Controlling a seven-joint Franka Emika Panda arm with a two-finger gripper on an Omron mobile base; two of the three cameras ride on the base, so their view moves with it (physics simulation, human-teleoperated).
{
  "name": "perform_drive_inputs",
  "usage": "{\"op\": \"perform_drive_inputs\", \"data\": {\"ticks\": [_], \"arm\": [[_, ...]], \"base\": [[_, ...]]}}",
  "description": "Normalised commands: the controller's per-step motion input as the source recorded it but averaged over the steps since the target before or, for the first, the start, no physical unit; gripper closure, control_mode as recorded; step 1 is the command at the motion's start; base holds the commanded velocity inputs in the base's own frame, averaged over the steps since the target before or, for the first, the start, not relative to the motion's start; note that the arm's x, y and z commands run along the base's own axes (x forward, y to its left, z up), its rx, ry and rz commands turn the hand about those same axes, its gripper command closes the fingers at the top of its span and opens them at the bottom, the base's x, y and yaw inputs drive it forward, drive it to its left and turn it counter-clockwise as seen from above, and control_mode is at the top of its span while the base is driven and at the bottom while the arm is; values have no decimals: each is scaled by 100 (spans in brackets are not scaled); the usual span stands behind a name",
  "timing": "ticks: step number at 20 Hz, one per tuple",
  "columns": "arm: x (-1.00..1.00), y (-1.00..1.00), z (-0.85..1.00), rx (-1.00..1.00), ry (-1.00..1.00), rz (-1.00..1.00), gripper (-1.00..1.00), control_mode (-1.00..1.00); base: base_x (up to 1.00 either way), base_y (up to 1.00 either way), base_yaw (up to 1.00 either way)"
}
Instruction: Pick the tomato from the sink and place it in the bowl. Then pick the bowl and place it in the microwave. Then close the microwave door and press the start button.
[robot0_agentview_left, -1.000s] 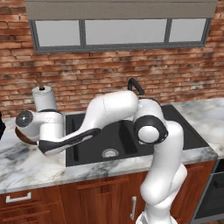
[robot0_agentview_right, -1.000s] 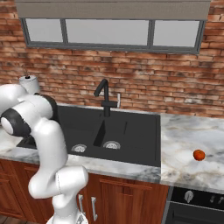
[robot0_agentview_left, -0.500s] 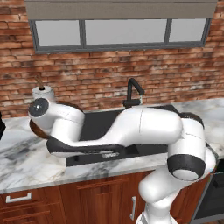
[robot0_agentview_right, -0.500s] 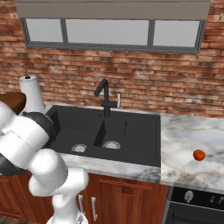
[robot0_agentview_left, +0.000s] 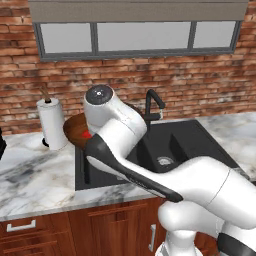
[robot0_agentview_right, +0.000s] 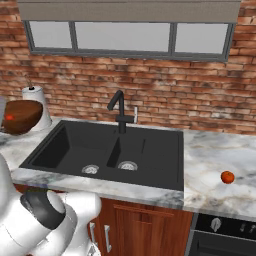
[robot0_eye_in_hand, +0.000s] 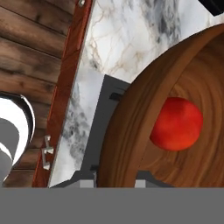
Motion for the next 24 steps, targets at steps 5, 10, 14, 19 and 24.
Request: {"op": "perform_drive_inputs", "data": {"ticks": [5, 10, 14, 19, 24], "arm": [[-46, -97, 33, 5, 3, 5, 100, -100], [-39, -76, 26, 1, 0, 16, 100, -100], [-25, -50, 40, 0, 1, 4, 100, -100], [-7, -29, 29, 0, 5, 0, 100, -100], [-9, -35, 3, 0, 0, -2, 100, -100]], "base": [[0, 0, 0], [0, 0, 0], [0, 0, 0], [0, 0, 0], [0, 0, 0]]}}
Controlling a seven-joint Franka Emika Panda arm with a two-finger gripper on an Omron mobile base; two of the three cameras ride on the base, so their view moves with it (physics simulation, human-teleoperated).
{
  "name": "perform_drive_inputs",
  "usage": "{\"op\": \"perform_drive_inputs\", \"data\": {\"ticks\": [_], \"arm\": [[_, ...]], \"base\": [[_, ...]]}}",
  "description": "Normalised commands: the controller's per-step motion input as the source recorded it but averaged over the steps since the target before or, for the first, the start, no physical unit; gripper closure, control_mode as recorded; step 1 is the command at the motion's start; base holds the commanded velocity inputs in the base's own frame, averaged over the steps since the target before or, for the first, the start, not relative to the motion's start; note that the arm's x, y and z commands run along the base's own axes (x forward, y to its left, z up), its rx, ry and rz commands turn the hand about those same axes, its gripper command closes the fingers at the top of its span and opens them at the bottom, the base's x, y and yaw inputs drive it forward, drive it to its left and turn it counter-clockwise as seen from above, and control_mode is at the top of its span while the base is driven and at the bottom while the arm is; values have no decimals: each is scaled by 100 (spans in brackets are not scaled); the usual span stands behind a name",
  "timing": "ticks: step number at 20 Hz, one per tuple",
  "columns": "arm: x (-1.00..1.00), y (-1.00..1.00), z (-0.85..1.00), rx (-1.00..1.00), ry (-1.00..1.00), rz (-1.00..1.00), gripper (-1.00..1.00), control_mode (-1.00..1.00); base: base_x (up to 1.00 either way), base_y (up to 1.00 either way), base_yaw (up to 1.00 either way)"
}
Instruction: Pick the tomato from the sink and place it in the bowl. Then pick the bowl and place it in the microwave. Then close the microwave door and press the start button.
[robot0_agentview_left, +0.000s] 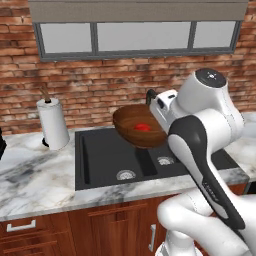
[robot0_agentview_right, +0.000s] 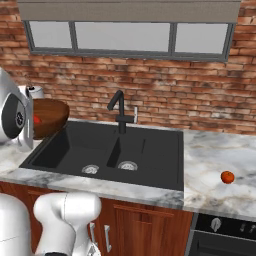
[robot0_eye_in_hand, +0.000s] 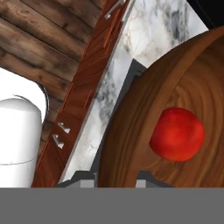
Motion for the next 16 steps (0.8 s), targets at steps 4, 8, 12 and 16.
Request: {"op": "perform_drive_inputs", "data": {"ticks": [4, 8, 12, 16], "arm": [[-9, -38, -1, 0, 0, -2, 100, -100], [-14, -22, -1, 0, 0, 0, 100, -100], [-3, 0, 0, 0, 0, 0, 100, -100], [0, 0, 0, 0, 0, 0, 100, -100]], "base": [[0, 0, 0], [0, 0, 0], [0, 0, 0], [0, 0, 0]]}}
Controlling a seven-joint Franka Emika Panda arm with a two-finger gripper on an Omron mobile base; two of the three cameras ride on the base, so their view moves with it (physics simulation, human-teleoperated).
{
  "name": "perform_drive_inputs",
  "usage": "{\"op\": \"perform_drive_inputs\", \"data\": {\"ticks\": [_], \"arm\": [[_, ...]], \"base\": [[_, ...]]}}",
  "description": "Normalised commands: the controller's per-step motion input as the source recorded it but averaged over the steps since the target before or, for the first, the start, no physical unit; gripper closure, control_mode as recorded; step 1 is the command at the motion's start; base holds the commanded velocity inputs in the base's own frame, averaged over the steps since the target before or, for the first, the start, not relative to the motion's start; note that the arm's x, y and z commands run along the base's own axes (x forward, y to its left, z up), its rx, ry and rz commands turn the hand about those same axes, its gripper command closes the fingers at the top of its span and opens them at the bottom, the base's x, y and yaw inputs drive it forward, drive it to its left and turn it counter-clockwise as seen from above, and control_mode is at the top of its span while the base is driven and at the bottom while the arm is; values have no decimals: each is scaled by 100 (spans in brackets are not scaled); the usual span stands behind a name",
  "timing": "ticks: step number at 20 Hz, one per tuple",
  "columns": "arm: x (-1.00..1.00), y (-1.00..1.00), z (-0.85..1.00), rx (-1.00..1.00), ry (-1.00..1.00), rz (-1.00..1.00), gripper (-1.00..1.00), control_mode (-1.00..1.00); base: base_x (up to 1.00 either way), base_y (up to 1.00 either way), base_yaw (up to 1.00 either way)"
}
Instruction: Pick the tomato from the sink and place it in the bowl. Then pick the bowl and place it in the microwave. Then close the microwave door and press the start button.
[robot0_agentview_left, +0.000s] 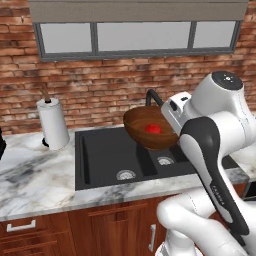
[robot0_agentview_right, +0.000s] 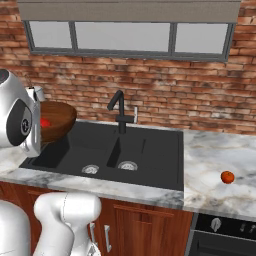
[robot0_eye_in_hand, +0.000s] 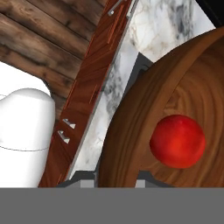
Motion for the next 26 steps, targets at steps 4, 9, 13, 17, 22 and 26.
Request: {"op": "perform_drive_inputs", "data": {"ticks": [4, 9, 13, 17, 22, 26], "arm": [[0, 0, 0, 0, 0, 0, 100, -100], [0, 0, 0, 0, 0, 0, 100, 100], [0, 0, 0, 0, 0, 0, 100, 100], [0, 0, 0, 0, 0, 0, 100, 100], [0, 0, 0, 0, 0, 0, 100, 100], [0, 0, 0, 0, 0, 0, 100, 100]], "base": [[0, 0, 0], [-11, 0, 0], [-23, 0, 0], [-27, 0, 0], [-42, 0, 0], [-53, 0, 0]]}}
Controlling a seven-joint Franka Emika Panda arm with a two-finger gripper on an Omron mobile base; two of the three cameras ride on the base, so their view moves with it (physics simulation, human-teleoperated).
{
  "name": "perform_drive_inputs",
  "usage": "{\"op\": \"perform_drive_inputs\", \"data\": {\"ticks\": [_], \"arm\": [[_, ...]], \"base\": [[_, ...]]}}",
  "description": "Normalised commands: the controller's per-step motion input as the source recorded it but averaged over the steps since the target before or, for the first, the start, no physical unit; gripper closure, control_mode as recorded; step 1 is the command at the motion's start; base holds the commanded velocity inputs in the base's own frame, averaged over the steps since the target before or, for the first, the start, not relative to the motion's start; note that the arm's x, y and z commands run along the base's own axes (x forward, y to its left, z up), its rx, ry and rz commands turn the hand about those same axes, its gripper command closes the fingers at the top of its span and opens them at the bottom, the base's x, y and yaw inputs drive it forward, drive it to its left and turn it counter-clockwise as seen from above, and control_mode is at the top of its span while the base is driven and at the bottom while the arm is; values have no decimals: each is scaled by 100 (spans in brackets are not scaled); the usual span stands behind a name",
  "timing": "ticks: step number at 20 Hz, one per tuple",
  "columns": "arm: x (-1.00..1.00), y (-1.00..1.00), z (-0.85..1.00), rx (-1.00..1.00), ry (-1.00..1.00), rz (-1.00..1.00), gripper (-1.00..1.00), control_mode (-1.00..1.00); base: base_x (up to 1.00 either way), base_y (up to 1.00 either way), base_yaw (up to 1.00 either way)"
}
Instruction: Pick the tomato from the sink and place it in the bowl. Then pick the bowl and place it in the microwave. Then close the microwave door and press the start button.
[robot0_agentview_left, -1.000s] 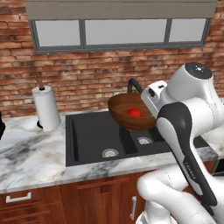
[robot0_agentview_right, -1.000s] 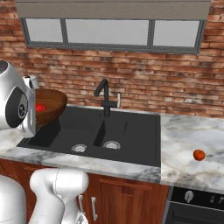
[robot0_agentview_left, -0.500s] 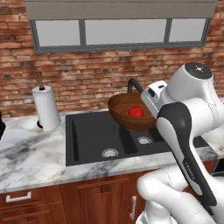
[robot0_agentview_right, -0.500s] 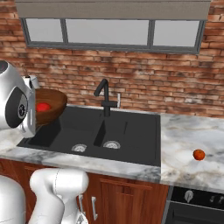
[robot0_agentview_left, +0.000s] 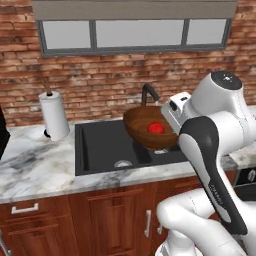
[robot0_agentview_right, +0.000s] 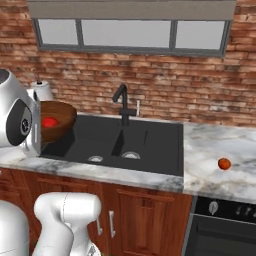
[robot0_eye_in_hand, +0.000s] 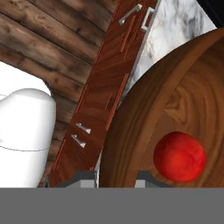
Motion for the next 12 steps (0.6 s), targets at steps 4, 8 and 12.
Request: {"op": "perform_drive_inputs", "data": {"ticks": [4, 8, 12], "arm": [[0, 0, 0, 0, 0, 0, 100, 100], [0, 0, 0, 0, 0, 0, 100, 100], [0, 0, 0, 0, 0, 0, 100, 100]], "base": [[-8, 0, 15], [-10, 0, 53], [-24, 0, 58]]}}
